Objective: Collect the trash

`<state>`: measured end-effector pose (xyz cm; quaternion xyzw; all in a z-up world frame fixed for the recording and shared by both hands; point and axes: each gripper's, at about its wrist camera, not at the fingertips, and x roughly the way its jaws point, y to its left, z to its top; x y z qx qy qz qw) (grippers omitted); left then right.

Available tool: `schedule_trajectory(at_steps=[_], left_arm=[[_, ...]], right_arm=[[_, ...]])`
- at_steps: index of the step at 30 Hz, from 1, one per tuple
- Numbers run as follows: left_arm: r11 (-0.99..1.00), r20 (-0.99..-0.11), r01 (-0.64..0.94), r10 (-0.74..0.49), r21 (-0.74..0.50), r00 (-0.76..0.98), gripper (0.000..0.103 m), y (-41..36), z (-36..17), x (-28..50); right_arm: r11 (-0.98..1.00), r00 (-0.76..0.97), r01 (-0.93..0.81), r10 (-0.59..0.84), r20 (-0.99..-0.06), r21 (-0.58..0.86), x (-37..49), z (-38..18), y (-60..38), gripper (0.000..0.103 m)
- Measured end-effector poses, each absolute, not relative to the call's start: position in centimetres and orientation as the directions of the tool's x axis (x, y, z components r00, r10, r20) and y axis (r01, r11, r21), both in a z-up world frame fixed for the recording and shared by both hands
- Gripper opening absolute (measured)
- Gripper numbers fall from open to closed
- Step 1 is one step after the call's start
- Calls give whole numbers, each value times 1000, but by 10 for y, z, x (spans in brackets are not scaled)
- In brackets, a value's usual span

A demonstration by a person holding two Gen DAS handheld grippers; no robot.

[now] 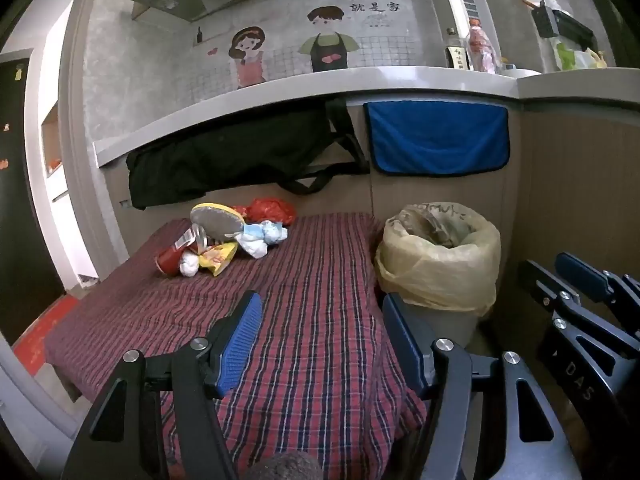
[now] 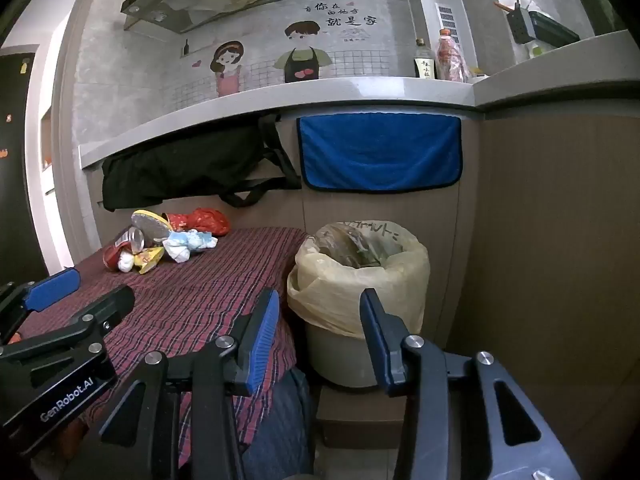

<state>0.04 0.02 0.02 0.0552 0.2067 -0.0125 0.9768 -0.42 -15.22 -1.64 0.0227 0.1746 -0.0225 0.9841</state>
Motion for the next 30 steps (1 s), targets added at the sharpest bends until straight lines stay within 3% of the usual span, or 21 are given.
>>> schedule_trajectory(at_steps=[30], left_arm=[[995,-378,-25,60,97,924,64,12,3,-3]], right_arm=[[1000,936,3,5,-352,20,0,-18,-141,40]])
